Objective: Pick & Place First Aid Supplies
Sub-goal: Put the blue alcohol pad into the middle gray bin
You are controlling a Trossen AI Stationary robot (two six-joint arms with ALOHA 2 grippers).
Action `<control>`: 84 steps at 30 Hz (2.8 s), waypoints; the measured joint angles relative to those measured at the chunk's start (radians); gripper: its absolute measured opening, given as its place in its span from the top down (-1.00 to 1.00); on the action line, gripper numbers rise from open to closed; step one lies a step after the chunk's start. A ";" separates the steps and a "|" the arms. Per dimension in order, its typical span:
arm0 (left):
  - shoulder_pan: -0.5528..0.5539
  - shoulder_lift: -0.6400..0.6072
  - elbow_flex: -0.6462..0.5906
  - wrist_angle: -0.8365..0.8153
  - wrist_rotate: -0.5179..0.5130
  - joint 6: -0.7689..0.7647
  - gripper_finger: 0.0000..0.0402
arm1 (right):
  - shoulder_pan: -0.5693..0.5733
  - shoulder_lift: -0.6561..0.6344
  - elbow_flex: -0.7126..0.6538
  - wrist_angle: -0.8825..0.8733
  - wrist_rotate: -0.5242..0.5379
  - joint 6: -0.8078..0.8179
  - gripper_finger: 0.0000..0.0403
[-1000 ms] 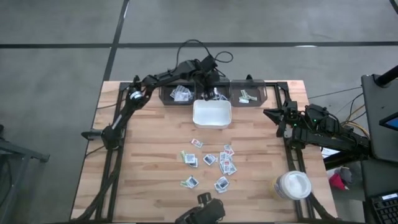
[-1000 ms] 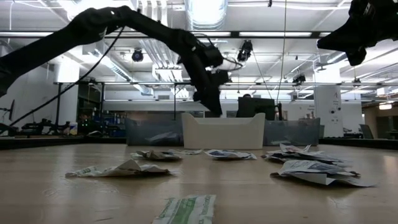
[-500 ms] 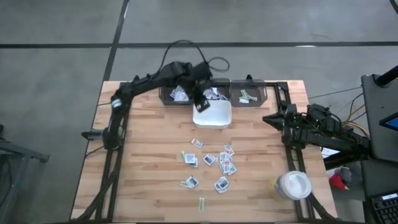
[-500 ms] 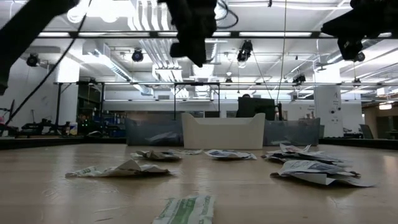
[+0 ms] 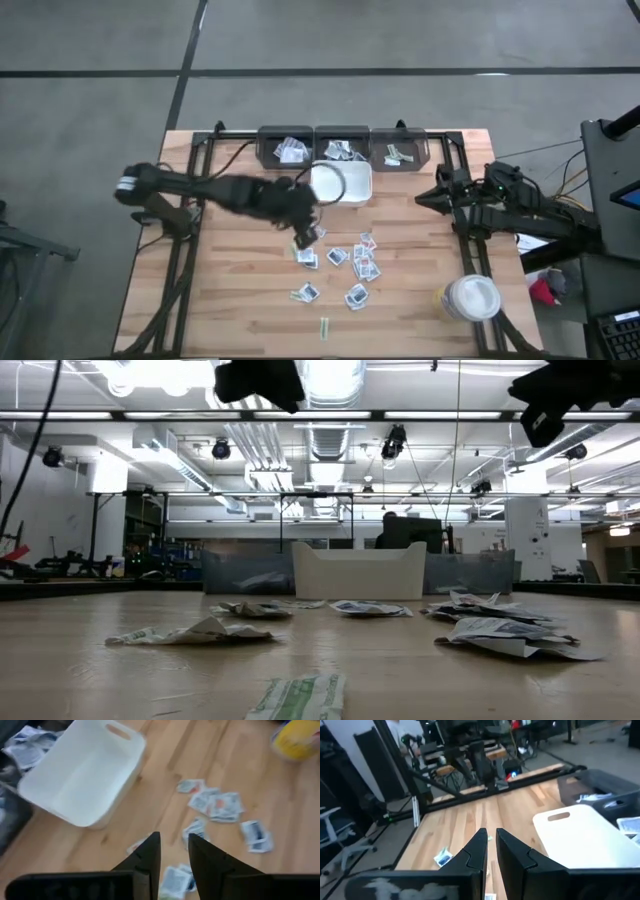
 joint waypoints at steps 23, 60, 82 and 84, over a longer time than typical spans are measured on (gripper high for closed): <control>-0.102 -0.632 -0.894 0.556 -0.098 -0.071 0.53 | 0.185 0.708 0.334 0.000 0.009 -0.082 0.81; -0.102 -1.242 -1.233 0.478 -0.053 0.088 0.53 | 0.364 1.649 1.000 -0.388 0.082 0.102 0.81; -0.101 -1.250 -1.232 0.410 -0.056 0.169 0.53 | 0.363 1.743 0.999 -0.433 0.175 0.128 0.18; -0.101 -1.249 -1.233 0.404 -0.056 0.169 0.53 | 0.361 1.756 0.999 -0.433 0.184 0.129 0.18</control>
